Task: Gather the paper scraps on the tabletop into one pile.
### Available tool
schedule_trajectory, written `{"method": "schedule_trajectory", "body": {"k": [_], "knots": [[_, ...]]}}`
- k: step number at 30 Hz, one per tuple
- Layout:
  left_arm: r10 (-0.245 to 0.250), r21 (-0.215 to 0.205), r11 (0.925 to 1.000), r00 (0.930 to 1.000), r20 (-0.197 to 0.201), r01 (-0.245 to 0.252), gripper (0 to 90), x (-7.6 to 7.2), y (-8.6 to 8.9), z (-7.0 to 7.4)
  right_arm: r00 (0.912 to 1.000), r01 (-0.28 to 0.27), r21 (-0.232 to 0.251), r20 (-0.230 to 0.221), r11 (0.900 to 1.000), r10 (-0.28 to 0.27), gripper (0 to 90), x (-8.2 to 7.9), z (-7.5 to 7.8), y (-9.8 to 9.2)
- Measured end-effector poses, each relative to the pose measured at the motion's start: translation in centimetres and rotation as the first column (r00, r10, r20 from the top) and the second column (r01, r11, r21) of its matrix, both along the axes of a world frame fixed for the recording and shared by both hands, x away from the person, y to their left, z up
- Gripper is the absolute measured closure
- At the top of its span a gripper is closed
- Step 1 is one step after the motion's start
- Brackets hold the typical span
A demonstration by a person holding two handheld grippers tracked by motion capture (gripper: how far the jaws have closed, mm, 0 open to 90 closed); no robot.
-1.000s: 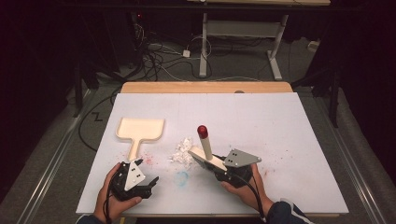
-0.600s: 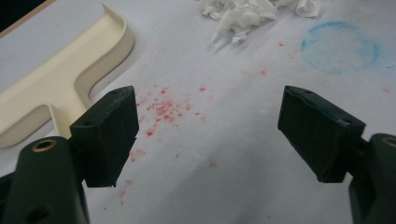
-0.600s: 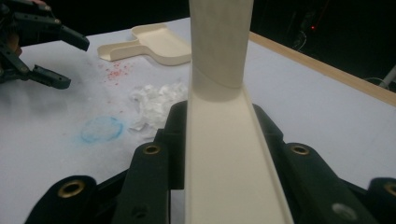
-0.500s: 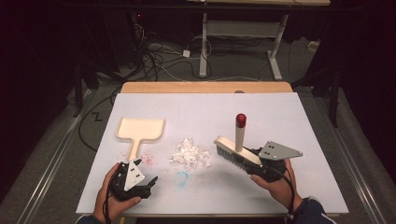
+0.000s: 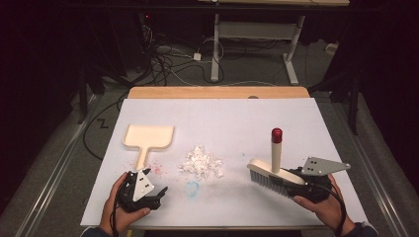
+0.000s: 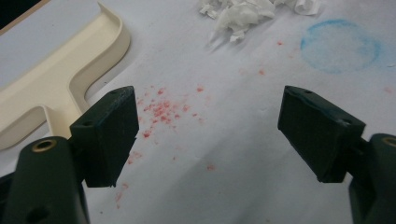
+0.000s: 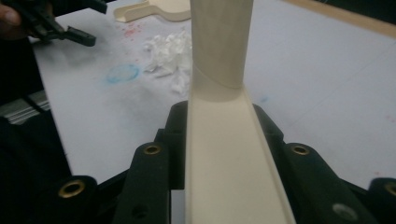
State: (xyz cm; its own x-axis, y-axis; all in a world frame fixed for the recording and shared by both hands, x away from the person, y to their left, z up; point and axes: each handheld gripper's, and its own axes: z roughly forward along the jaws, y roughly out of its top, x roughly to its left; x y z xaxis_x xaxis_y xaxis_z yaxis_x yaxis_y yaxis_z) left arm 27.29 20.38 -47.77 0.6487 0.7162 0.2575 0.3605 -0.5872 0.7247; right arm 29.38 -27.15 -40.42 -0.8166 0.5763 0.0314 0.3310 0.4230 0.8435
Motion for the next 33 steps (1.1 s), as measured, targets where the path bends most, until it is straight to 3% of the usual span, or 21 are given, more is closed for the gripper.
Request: {"method": "schedule_trajectory", "body": {"k": [3,6,8,10,15,17,21,23,27,30,33], "knots": [[0.0,-0.004,1.0,1.0,-0.004,0.0,19.1,0.0,0.0,0.0,0.9977,-0.033,0.027,-0.059,0.999,0.034,67.6,0.0,-0.2,-0.6],[-0.007,-0.015,0.9999,1.0,-0.003,0.007,19.1,0.0,-0.1,0.1,0.9926,-0.043,0.02,-0.113,0.999,0.045,67.6,0.4,-0.4,-0.7],[-0.013,-0.012,0.9999,0.9999,-0.004,0.013,19.1,0.0,-0.2,0.1,0.9854,-0.056,0.026,-0.16,0.998,0.06,67.6,0.9,-0.7,-0.8],[-0.016,-0.006,0.9998,0.9998,-0.007,0.016,19.2,0.0,-0.2,0.0,0.9719,-0.072,0.04,-0.222,0.997,0.079,67.7,1.5,-1.0,-0.9],[-0.021,-0.004,0.9998,0.9997,-0.013,0.021,19.1,0.0,-0.3,0.0,0.9563,-0.066,0.046,-0.282,0.997,0.077,67.5,2.7,-1.6,-1.2],[-0.025,-0.002,0.9997,0.9996,-0.014,0.025,19.2,0.0,-0.3,-0.1,0.9543,-0.051,0.028,-0.293,0.998,0.057,67.2,3.3,-1.8,-1.2],[-0.024,0.007,0.9997,0.9997,-0.004,0.024,19.1,0.0,-0.6,0.0,0.9598,0.018,-0.037,-0.279,0.999,-0.027,62.4,5.2,-2.3,-1.3],[-0.024,0.007,0.9997,0.9997,0.0,0.024,19.1,0.0,-0.6,0.0,0.9561,0.035,-0.061,-0.288,0.997,-0.051,59.0,6.2,-2.3,-1.2],[-0.025,0.005,0.9997,0.9997,-0.005,0.025,19.1,0.0,-0.6,0.0,0.9525,0.02,-0.127,-0.299,0.992,-0.057,54.5,8.1,-2.7,-1.0],[-0.029,0.004,0.9996,0.9996,-0.004,0.029,18.6,-0.1,-0.6,0.0,0.9505,0.008,-0.149,-0.306,0.989,-0.053,53.0,8.9,-2.6,-1.1],[-0.03,0.006,0.9995,0.9995,-0.004,0.03,18.6,-0.1,-0.6,0.0,0.9591,0.014,-0.196,-0.275,0.98,-0.068,50.6,9.7,-2.6,-1.0]]}}
